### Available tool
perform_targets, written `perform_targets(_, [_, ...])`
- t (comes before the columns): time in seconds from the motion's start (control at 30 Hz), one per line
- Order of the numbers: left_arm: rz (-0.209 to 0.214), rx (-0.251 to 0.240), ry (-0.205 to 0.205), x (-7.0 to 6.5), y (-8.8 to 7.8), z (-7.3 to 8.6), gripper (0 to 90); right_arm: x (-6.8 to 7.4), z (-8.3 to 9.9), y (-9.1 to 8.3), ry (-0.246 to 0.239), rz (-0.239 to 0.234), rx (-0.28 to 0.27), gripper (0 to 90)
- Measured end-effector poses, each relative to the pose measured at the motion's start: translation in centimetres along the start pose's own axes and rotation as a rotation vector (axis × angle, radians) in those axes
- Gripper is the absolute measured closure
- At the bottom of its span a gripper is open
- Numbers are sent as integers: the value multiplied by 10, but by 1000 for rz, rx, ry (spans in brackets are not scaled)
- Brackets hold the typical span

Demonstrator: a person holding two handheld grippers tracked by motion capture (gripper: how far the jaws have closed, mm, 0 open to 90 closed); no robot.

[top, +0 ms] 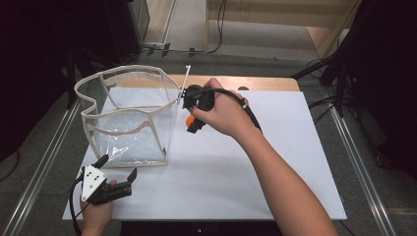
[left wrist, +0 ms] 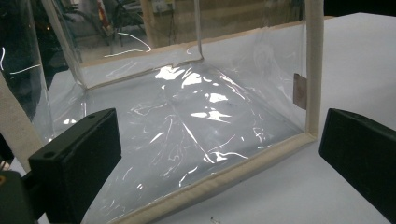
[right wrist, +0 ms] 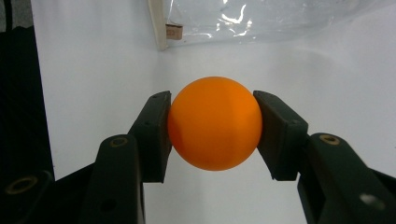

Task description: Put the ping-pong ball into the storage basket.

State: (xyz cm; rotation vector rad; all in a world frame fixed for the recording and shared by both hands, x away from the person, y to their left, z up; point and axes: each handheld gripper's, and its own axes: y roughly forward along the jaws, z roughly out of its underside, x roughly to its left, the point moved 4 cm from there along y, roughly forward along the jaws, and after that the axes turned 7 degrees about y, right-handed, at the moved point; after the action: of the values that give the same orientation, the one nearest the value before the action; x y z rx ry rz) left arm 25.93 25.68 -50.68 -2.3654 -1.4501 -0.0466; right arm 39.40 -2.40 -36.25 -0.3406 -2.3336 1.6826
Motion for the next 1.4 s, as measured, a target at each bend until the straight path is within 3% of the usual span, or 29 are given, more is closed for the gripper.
perform_targets(0.87, [3, -14, 1, 1, -1, -1, 0, -8, -31, -37, -11, -9, -26, 475])
perform_targets(1.4, [9, -16, 2, 1, -2, -1, 0, -14, -52, -44, -25, -18, -22, 476])
